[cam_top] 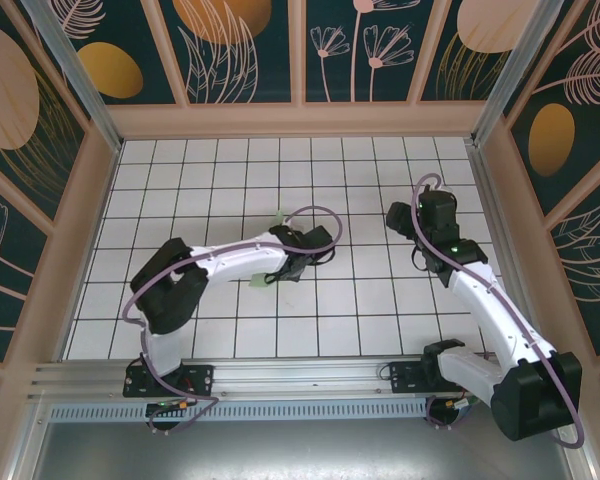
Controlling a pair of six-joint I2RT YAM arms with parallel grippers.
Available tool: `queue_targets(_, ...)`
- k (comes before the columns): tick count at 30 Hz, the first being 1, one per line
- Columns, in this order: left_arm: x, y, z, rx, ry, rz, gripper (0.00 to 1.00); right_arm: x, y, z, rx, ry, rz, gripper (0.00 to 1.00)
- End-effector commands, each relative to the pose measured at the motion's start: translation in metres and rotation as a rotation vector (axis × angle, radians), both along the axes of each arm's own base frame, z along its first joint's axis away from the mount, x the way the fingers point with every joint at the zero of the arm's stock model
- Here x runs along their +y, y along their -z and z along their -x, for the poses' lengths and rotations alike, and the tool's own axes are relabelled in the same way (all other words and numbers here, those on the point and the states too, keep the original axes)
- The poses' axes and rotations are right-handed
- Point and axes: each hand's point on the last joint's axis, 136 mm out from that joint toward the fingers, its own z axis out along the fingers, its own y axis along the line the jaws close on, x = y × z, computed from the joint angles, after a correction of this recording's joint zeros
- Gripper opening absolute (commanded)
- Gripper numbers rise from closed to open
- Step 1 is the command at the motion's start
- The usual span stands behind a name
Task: Fold a paper plane with a square sheet of paper (fold left side to right side)
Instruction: Turn over the paper at the center of the table.
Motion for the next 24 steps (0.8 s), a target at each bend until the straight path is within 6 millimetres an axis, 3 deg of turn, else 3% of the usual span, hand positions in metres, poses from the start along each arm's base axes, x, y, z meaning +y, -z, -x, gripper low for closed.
queue_targets(1,-0.015,0.01,0.008,0.078,0.02,0.001,0.07,-0.002,0.005,0.004,0.012,0.004,-0.004,0.79)
queue_targets(6,-0.057,0.023,0.006,0.147,0.09,0.138,0.18,0.002,0.011,0.002,0.022,-0.018,-0.022,0.79)
queue_targets(11,-0.105,0.013,0.0,0.172,0.178,0.322,0.28,0.015,0.023,0.0,0.051,-0.076,-0.058,0.79)
queue_targets(14,-0.124,0.002,-0.006,0.179,0.215,0.418,0.34,0.028,0.029,0.001,0.062,-0.137,-0.098,0.78)
queue_targets(20,-0.128,-0.027,-0.025,0.155,0.231,0.598,0.56,0.055,0.041,0.003,0.084,-0.248,-0.204,0.77)
queue_targets(24,-0.12,-0.059,-0.037,0.105,0.228,0.794,0.58,0.081,0.045,0.001,0.09,-0.332,-0.311,0.75)
